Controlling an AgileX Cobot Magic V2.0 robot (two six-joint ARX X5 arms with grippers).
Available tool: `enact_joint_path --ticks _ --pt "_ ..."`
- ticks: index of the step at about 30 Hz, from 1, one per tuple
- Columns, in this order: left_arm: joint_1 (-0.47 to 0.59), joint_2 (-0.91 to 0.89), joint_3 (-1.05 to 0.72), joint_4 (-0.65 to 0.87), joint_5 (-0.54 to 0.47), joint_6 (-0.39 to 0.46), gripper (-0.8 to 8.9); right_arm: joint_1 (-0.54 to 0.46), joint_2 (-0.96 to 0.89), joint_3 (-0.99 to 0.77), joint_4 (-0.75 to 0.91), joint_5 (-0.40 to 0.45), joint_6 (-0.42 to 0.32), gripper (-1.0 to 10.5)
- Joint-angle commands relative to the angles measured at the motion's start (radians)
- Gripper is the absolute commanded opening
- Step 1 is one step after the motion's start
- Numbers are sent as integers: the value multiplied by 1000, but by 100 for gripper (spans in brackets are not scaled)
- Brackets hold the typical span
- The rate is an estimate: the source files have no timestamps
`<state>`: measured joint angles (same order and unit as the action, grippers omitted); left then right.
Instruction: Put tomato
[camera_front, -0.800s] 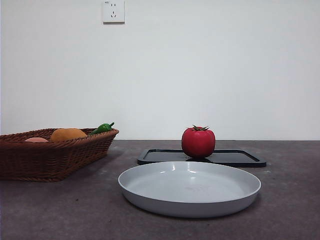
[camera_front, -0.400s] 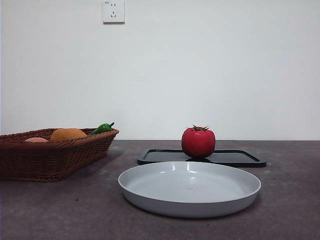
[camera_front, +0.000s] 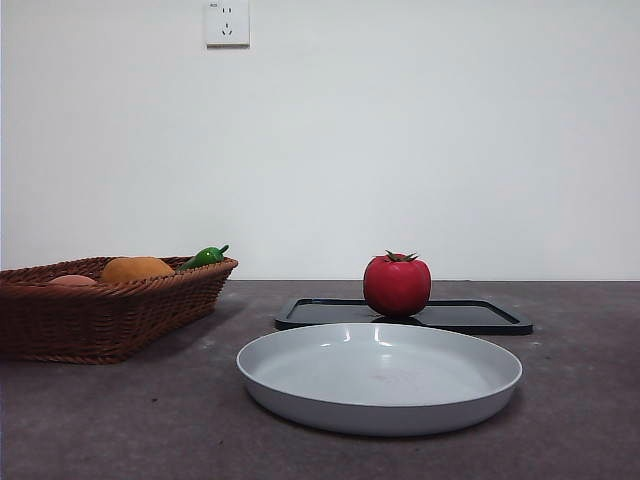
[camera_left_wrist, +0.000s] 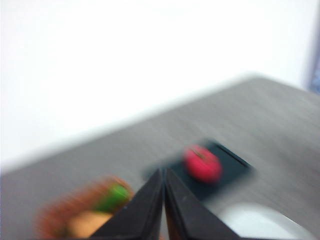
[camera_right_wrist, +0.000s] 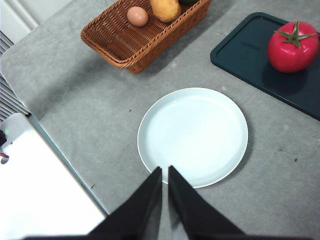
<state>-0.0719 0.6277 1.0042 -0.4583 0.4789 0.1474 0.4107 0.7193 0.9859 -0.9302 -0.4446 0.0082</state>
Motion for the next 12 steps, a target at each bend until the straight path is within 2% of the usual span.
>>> enact_joint_path --ticks 1,4,12 --pt "62 -98 -142 189 -47 -3 7 5 4 6 10 -1 10 9" --pt "111 -205 -287 270 -101 -6 7 5 4 6 10 -1 10 9" --pt "170 -401 -573 280 -360 -64 7 5 4 6 10 -1 10 9"
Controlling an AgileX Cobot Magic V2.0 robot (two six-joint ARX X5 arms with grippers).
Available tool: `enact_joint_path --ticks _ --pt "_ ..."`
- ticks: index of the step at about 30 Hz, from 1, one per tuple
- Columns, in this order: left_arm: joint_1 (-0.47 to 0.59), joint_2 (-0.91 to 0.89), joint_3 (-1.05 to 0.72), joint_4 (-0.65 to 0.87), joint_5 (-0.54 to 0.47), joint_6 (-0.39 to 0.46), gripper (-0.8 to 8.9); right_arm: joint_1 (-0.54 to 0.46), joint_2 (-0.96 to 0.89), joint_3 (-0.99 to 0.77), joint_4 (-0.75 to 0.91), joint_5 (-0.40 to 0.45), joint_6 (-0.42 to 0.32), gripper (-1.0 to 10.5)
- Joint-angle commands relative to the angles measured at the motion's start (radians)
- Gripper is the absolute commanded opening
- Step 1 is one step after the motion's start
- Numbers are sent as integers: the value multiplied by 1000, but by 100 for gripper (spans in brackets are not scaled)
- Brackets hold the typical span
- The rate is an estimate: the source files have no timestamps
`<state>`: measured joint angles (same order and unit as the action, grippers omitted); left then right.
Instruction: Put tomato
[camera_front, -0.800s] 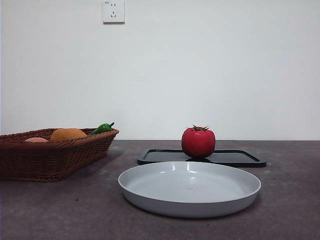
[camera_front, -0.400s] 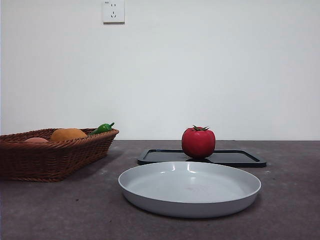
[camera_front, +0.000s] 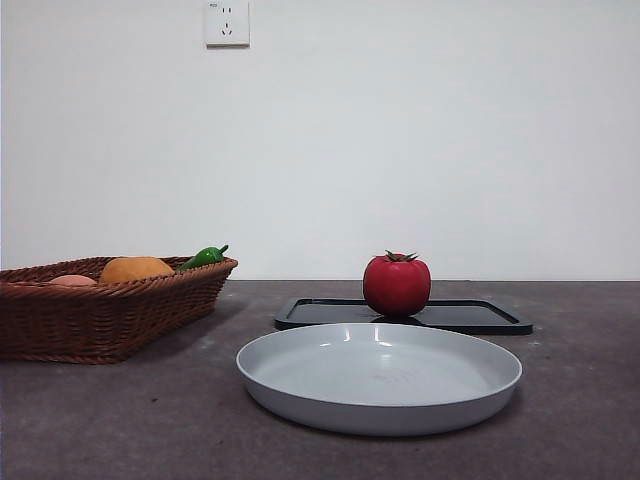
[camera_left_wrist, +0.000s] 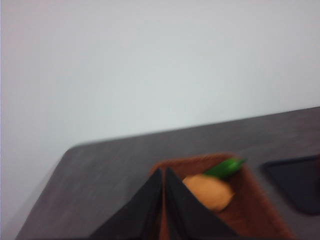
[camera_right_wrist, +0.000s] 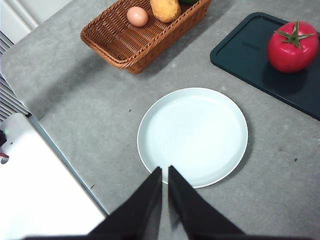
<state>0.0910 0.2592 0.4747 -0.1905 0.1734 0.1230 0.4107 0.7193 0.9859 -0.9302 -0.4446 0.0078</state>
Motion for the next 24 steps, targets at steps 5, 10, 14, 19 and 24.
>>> enact_joint_path --ticks 5,10,14,19,24 --pt "9 -121 -188 13 -186 -81 7 5 4 6 10 -1 10 9" --pt "9 -180 -297 10 -186 -90 7 5 4 6 10 -1 10 9" --pt "9 -209 -357 8 -185 -90 7 5 4 6 10 -1 10 9" --pt "5 -239 -402 4 -166 -85 7 5 4 6 10 -1 10 9" --pt "-5 -256 -445 3 -54 -71 7 5 4 6 10 -1 10 9"
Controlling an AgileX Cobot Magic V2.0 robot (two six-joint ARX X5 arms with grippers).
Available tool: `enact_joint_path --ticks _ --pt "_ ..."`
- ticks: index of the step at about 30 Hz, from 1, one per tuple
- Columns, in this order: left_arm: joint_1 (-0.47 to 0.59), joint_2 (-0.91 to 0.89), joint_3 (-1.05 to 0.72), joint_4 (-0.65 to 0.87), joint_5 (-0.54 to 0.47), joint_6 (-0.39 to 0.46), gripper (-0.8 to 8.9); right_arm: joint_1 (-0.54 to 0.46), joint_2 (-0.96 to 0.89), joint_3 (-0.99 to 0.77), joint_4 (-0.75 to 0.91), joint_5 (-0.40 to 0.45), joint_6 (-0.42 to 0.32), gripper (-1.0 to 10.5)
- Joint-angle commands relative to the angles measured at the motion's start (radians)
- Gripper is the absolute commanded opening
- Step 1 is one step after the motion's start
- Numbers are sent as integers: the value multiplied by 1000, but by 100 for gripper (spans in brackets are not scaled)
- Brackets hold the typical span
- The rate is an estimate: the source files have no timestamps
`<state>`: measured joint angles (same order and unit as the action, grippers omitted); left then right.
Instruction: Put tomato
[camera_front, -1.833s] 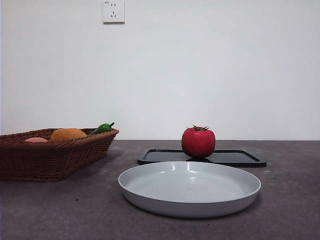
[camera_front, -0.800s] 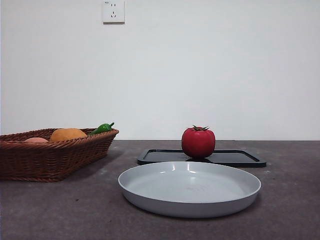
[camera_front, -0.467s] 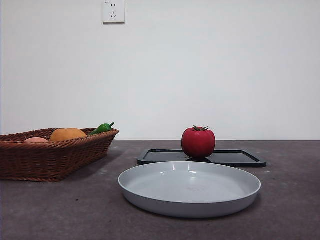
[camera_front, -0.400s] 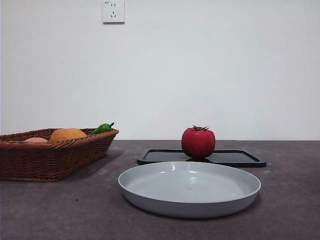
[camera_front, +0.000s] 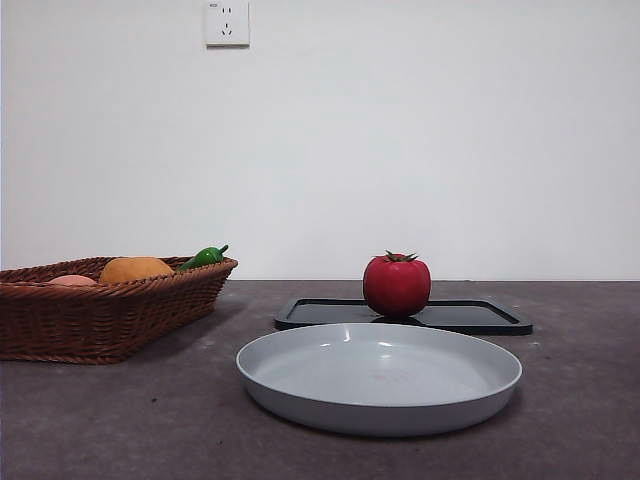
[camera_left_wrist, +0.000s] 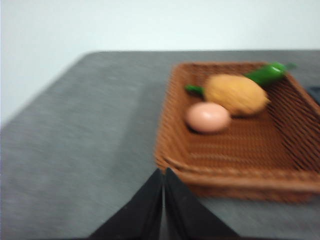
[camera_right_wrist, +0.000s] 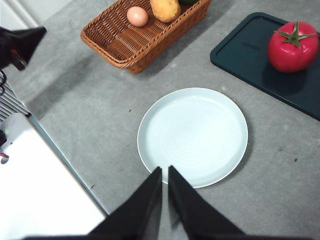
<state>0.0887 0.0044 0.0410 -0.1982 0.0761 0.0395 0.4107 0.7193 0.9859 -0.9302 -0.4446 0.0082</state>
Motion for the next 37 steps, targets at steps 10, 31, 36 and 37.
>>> enact_joint_path --ticks 10,31,36,37 --pt "-34 -2 -27 14 116 25 7 5 4 6 11 -1 10 9" --pt "-34 -1 -27 14 116 19 7 5 4 6 11 -1 10 9" --pt "-34 -1 -27 14 116 19 7 5 4 6 13 1 8 9" --pt "-34 -2 -27 14 116 19 7 5 3 6 19 2 6 9"
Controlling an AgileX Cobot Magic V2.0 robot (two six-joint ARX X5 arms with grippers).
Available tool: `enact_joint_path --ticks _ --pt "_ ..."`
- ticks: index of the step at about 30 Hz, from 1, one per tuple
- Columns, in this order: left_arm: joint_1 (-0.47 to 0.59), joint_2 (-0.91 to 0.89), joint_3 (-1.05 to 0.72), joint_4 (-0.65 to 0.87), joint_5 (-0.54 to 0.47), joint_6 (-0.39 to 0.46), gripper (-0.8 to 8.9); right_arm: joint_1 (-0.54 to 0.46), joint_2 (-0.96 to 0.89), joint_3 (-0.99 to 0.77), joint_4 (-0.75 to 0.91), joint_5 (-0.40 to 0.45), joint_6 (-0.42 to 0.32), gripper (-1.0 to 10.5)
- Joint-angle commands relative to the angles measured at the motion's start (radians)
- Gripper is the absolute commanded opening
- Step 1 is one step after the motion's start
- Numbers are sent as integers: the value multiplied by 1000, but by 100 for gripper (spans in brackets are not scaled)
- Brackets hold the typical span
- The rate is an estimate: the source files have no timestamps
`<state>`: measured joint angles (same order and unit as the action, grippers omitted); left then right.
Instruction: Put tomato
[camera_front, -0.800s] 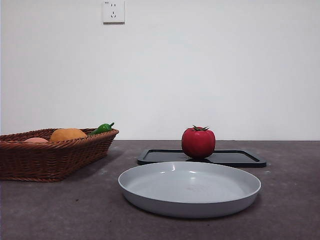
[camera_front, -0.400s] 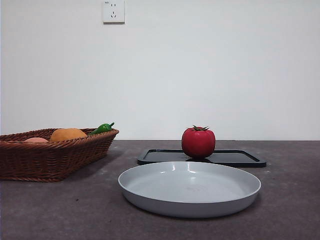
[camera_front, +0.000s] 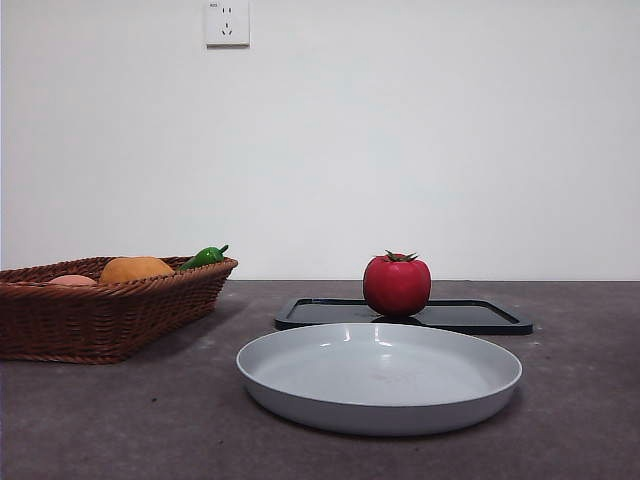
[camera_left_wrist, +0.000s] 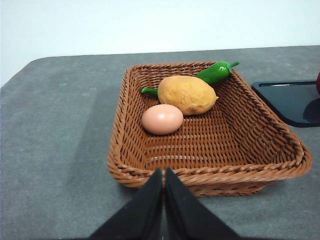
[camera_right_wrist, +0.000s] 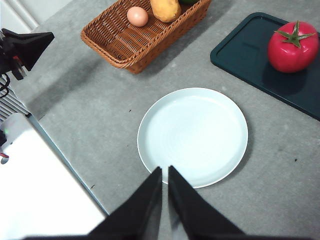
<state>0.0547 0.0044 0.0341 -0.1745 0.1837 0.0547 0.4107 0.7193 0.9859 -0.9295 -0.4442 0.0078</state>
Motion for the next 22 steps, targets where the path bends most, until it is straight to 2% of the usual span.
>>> enact_joint_path --ticks 1,5,6,8,12,14,17,20,22 --pt "0 -1 -20 -10 8 4 7 5 -2 6 22 6 6 9" --pt "0 -1 -20 -10 8 4 7 -25 -39 6 39 4 -12 9" --pt "0 -1 -20 -10 8 4 7 -53 -51 6 42 7 -53 9" --pt "0 -2 -20 -10 8 4 7 -120 -84 0 68 -1 -91 9" --pt "0 -2 -20 -10 8 4 7 -280 -167 -58 202 0 -95 9" --pt "0 -1 -20 -10 8 4 7 -362 -222 -129 306 5 -95 9" --pt "0 -1 -20 -10 8 4 7 -430 -299 -257 451 26 -93 9" --pt "0 -1 -20 -10 8 4 7 -462 -381 -409 592 58 -83 9" --pt "0 -1 -20 -10 8 4 7 -469 -433 -506 674 114 -65 9"
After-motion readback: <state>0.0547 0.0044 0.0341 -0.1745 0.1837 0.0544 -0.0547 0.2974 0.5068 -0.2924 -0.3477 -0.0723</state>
